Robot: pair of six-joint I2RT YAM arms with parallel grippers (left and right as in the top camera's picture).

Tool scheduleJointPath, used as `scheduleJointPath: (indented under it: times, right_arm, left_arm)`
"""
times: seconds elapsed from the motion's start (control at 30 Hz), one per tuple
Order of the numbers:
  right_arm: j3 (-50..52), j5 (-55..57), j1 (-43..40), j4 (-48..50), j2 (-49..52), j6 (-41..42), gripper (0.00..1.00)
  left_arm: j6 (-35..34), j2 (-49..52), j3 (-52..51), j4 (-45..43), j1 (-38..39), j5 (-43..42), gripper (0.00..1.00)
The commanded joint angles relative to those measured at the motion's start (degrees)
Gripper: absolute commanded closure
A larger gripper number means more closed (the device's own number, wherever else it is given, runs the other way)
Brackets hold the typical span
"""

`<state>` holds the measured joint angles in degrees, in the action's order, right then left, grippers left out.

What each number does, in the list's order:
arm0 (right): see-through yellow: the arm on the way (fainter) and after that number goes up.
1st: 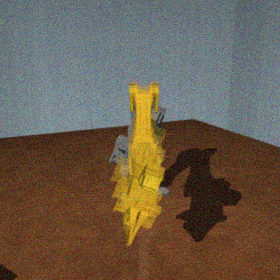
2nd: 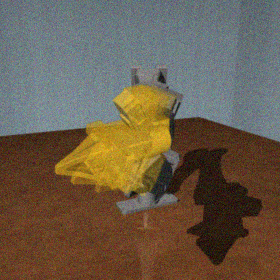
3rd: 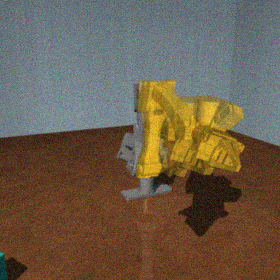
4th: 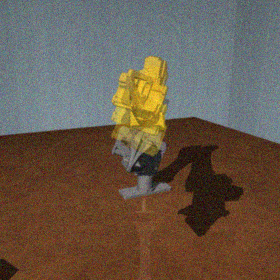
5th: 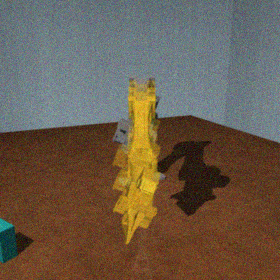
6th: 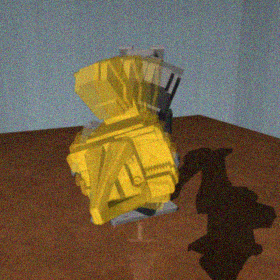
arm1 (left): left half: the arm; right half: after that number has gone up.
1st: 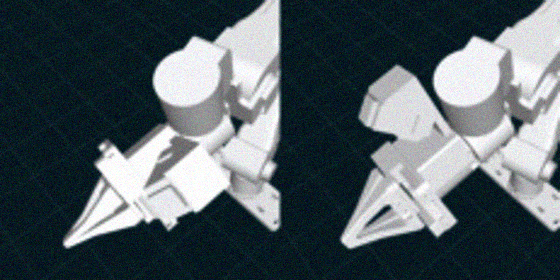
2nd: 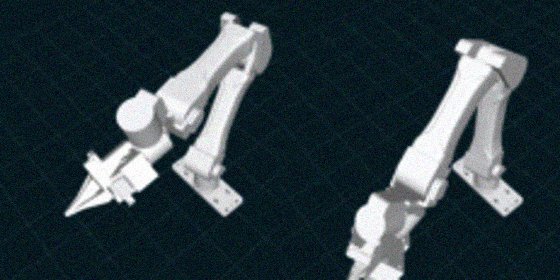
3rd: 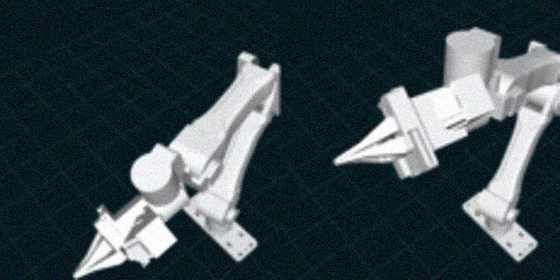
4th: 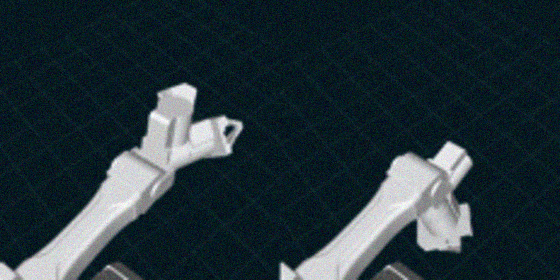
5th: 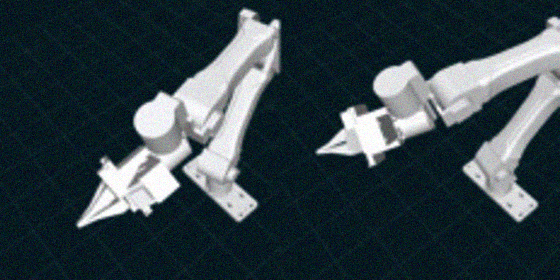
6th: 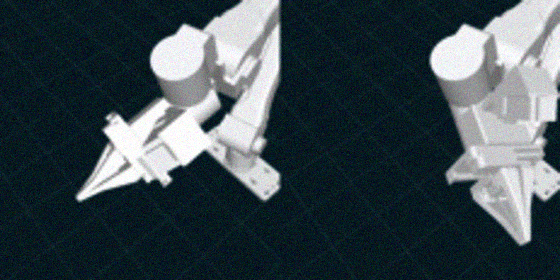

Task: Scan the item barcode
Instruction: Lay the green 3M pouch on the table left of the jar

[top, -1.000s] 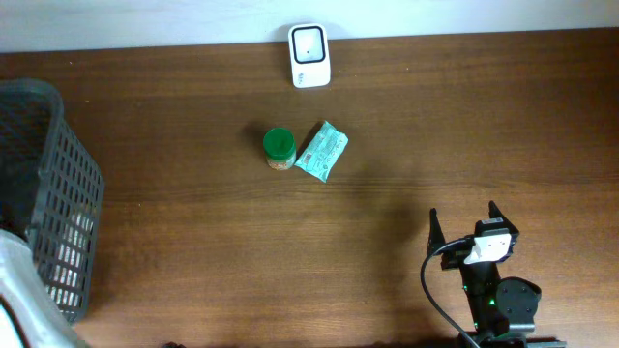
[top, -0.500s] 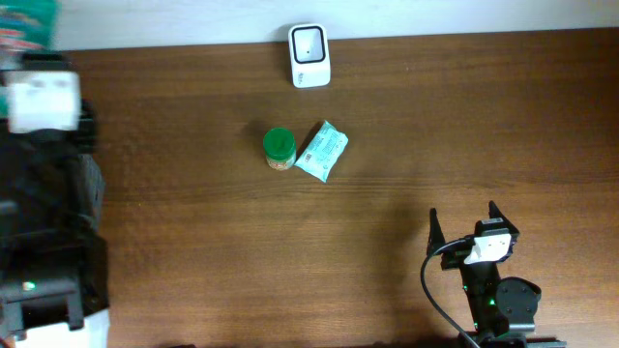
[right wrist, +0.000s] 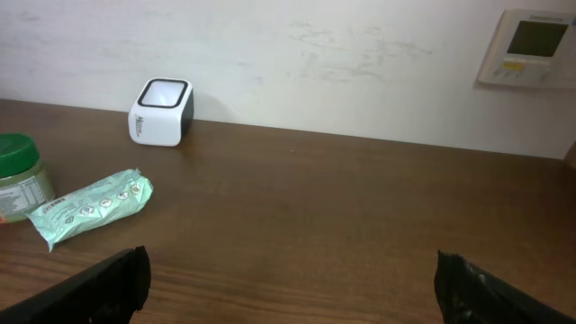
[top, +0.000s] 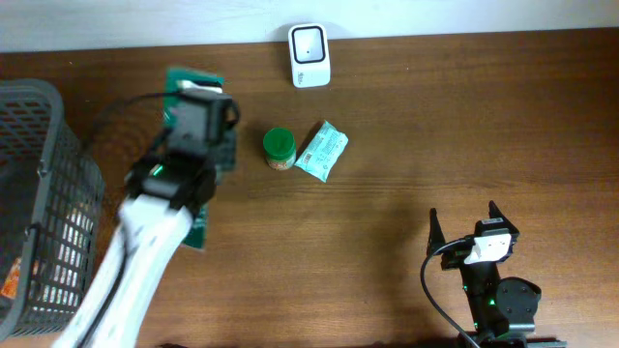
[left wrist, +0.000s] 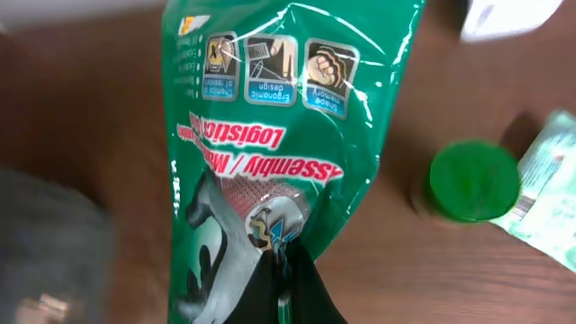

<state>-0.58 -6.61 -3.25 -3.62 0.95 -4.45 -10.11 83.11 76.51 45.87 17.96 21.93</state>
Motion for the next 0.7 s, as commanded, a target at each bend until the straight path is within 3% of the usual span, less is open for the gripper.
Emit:
scheduleJointPath:
  times: [0.0,0.1,0.2,0.23,0.27,0.3,0.33,0.37,0.47,0.67]
  right_arm:
    - [0.26,-0.70,-0.15,-0.26,-0.26,0.68,0.02]
    - [0.26,-0.70,-0.15,-0.26,-0.26,0.68,0.02]
    - [0.26,-0.70,-0.15,-0.26,-0.26,0.68,0.02]
    - [0.26,-0.70,-0.15,-0.26,-0.26,0.68,0.02]
    - [0.26,-0.70,-0.15,-0.26,-0.26,0.68,0.02]
    - [0.26,-0.70,-0.15,-0.24,-0.26,0.68,0.02]
    - [0.26,-0.70,-0.15,-0.26,-0.26,0.68,0.02]
    - [0.26,-0.70,-0.15,-0.26,-0.26,0.68,0.02]
    - [0.26,-0.70,-0.15,-0.26,-0.26,0.68,0.02]
    - [0.26,-0.70,-0.15,-0.26,-0.26,0.68,0.02]
  left_arm:
    - [-17.22,9.44,0.46,0.68,0.42,-6.69,1.00]
    - [-23.32,16.41,0.46,0.66,0.42,-10.45,1.00]
    - [-24.63,20.06,0.46,0.26,0.42,-10.84,1.00]
    - [-24.61,20.24,0.48,0.11,0.42,-10.84,0.92]
    - [-24.61,20.28,0.48,0.00,0.42,-10.82,0.72]
    - [-24.55,20.04,0.92,-0.13,0.39,-10.82,0.38]
    - [-23.91,20.02,1.36,-0.13,0.35,-10.84,0.11]
    - [-21.75,19.78,2.45,-0.04,0.35,-11.15,0.01]
    - [-15.41,18.27,6.88,1.25,0.07,-12.28,0.01]
    - [-6.03,12.76,25.66,11.85,-4.52,-12.28,0.01]
